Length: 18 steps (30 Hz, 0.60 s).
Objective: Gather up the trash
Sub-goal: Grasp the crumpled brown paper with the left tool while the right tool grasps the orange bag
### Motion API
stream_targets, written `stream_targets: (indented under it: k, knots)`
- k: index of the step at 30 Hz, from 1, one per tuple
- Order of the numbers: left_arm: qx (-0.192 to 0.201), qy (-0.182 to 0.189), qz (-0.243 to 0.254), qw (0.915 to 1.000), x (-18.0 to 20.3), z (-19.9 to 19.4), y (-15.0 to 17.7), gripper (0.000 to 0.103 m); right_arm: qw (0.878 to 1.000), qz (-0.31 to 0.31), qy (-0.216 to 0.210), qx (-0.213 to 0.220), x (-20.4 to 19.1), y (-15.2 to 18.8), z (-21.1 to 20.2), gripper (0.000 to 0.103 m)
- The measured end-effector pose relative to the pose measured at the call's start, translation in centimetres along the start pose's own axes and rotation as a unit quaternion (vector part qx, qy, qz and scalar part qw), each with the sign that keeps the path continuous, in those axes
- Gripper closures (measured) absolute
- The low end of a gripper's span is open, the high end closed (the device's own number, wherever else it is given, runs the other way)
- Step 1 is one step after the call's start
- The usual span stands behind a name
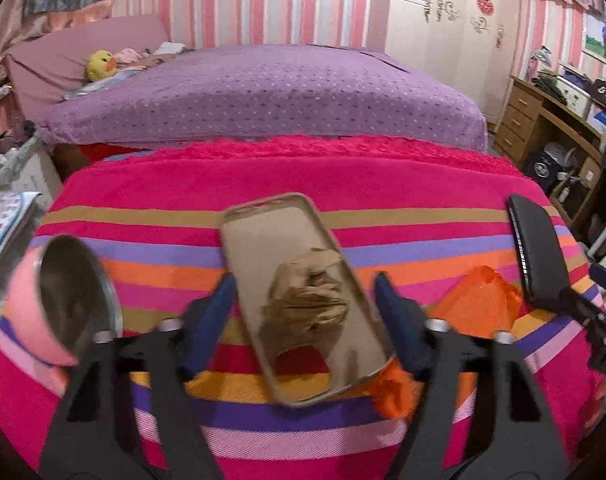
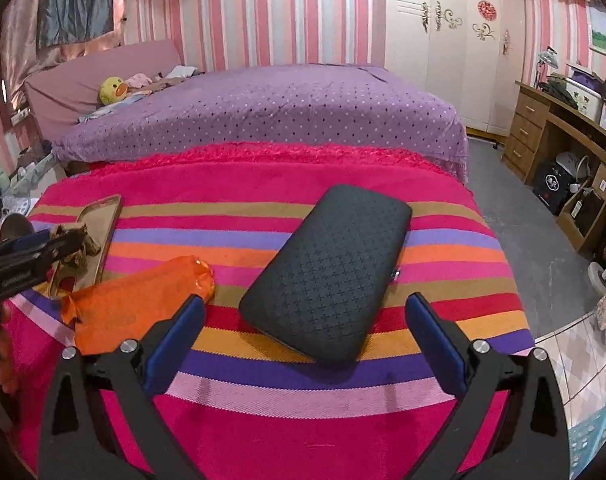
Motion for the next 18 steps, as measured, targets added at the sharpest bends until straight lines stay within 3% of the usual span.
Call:
stream_targets:
  k: [2,11,18]
  knots:
    - [-0.014,0.003,0.008,0.9999,0.5,0.5,0.3,0.061,1.0,-0.006,-0.002,0.001,-0.3,0.1,-0.1,0.005]
    - [0.003,-0.02,-0.014,0.9997,-2.2,-3.3,2.0,0.061,0.998,-0.036,-0.041,-0.013,-4.4,1.7,-0.6,0.005]
    - [-0.025,-0.036,-0.026,0.9987,-4.5,-4.4,5.1,0.061,0.993,-0.078,-0.074,-0.046,-9.3,4.3,-0.1,0.005]
Point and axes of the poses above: each gripper's, at about its wrist camera, not at the fingertips, and z roughly the way its jaws point, x to its right, y to its underside, the point moved 6 cm from there along z, roughly the way its jaws point, and after that the axes turned 15 degrees about z, right-handed, at the moved point
